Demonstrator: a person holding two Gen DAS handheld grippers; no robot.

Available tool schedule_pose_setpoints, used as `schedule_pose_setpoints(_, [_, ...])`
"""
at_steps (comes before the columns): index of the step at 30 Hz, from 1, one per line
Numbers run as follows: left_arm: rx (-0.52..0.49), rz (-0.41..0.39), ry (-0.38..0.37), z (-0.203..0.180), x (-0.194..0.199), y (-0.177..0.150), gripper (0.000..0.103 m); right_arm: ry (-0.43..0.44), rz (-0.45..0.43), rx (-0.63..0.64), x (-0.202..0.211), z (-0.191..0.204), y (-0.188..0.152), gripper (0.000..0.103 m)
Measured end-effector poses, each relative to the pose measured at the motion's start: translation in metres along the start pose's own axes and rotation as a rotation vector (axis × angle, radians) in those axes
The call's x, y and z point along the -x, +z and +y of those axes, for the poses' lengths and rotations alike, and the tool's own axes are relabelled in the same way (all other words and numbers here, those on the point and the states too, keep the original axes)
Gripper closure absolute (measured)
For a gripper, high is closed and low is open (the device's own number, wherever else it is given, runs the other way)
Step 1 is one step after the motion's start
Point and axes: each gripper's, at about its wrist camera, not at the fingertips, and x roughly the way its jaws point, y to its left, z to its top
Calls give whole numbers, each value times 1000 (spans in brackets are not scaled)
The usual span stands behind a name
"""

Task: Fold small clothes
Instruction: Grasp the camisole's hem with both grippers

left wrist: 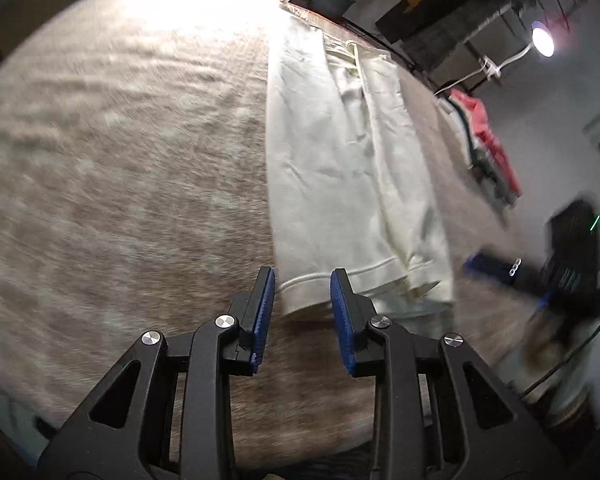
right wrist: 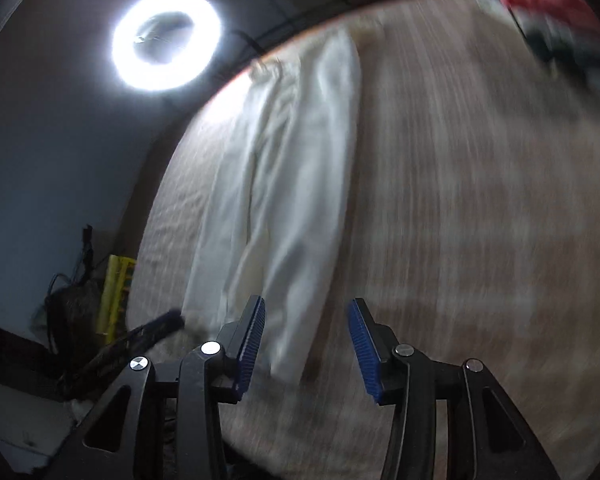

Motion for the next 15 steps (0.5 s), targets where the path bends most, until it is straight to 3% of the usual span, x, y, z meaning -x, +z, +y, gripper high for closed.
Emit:
schedule_pose_setpoints(2, [4,2,-12,-1,-1,2,75,45,27,-45,-11,-6,-12,57])
schedule_pose_setpoints(6, [-29,16,-7,-11,-9,4,75,44,23,-20,-21,-4,-19,57])
schedule_pose_setpoints(8, [-45,12,18,-14,-14,6,85,55,27,-26,-26,-3,-19,60])
schedule_pose_setpoints(9, [-50,12,25,-14,-17,6,95,58,21,-18,-28,-1,-19,61])
schedule_pose_setpoints(11, [-55,4,34,-12,-18,7,99,58,19,3,-30,5,-19,71])
schedule_pose_setpoints(13, [-59,-4,41,-8,-16,6,100,64,41,14,-37,7,-22,94])
schedule_pose_setpoints(15, [-59,-16,41,-6,-10,6,100,51,38,20,-38,10,-23,100])
